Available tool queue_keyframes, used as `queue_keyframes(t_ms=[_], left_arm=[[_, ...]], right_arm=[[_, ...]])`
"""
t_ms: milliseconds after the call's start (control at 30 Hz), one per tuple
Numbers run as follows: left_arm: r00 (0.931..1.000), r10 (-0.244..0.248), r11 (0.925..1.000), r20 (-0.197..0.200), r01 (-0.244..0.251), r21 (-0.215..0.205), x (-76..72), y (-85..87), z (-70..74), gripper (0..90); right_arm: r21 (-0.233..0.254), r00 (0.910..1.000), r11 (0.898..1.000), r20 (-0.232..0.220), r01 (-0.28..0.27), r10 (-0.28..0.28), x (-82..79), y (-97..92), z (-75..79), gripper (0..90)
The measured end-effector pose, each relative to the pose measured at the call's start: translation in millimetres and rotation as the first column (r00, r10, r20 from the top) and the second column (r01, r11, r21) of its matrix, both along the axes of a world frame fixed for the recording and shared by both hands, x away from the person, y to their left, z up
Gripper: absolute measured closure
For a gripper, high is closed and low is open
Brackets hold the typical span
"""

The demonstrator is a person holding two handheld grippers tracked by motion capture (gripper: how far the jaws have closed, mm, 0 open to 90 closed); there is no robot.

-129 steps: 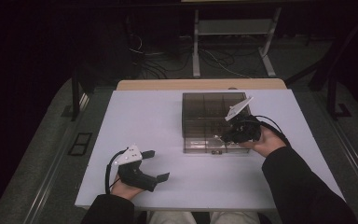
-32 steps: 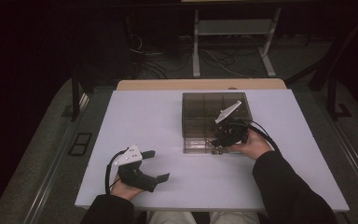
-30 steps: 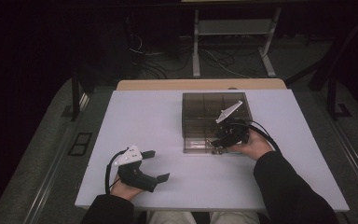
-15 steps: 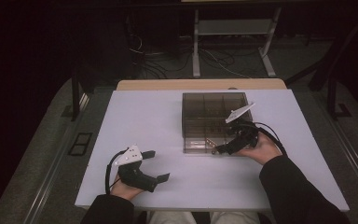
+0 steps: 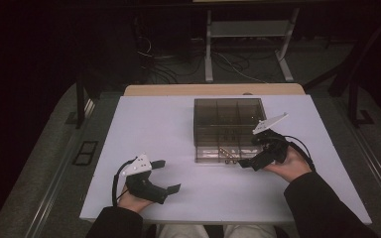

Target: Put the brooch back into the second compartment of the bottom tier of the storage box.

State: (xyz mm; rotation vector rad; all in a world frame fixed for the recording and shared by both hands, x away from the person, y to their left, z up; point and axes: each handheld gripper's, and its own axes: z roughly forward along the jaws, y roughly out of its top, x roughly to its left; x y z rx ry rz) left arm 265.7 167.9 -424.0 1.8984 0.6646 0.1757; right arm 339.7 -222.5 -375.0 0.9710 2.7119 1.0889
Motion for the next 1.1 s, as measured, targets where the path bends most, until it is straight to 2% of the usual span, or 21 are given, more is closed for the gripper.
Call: queue_keyframes(t_ms=[633, 1100], left_arm=[[1.0, 0.003, 1.0, 0.0, -0.003, 0.001, 0.2, 0.3, -0.2, 0.0], [1.0, 0.008, 1.0, -0.002, -0.008, 0.004, 0.4, 0.6, -0.4, 0.0]], right_arm=[[0.081, 0.9966, 0.993, 0.008, 0.081, -0.082, -25.8, -35.1, -4.8, 0.4], [0.157, 0.99, 0.978, -0.006, 0.14, -0.141, -48.2, -58.5, -20.4, 0.4]])
